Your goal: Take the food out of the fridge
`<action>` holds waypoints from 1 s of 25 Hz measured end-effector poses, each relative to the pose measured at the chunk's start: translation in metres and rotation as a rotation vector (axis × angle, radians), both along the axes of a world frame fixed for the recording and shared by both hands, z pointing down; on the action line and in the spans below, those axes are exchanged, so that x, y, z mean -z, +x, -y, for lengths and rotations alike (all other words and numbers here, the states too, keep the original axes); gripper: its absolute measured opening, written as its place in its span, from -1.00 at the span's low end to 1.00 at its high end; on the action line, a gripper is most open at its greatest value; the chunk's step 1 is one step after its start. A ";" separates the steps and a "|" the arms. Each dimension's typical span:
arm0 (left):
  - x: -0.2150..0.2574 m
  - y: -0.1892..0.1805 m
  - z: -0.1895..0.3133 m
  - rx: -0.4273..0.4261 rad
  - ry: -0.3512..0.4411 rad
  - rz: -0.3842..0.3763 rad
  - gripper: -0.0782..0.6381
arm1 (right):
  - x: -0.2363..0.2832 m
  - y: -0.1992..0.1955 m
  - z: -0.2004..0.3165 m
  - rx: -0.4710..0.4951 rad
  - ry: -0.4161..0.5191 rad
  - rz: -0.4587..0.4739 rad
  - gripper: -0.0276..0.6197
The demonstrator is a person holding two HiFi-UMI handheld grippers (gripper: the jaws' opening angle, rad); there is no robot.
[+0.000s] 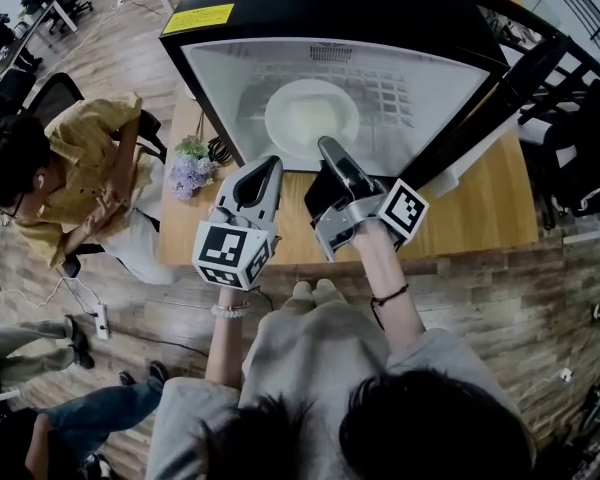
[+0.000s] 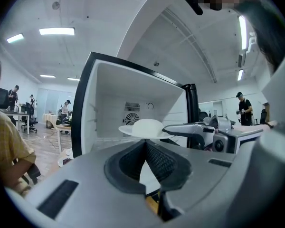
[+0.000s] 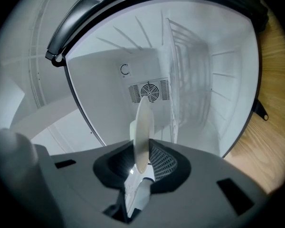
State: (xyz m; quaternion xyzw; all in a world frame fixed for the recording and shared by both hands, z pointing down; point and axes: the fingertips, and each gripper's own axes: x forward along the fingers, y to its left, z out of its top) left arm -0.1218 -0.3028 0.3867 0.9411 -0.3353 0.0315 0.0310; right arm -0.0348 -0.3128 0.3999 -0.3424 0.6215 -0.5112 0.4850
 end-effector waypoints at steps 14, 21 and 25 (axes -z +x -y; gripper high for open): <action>0.000 -0.009 -0.025 0.021 0.022 0.017 -0.76 | -0.008 -0.007 -0.037 0.084 -0.015 -0.006 -0.69; 0.003 -0.009 -0.040 0.024 0.024 0.004 -0.76 | -0.009 -0.009 -0.052 0.097 -0.018 -0.008 -0.69; 0.003 -0.011 -0.047 0.031 0.025 0.003 -0.76 | -0.010 -0.006 -0.059 0.090 -0.021 -0.011 -0.69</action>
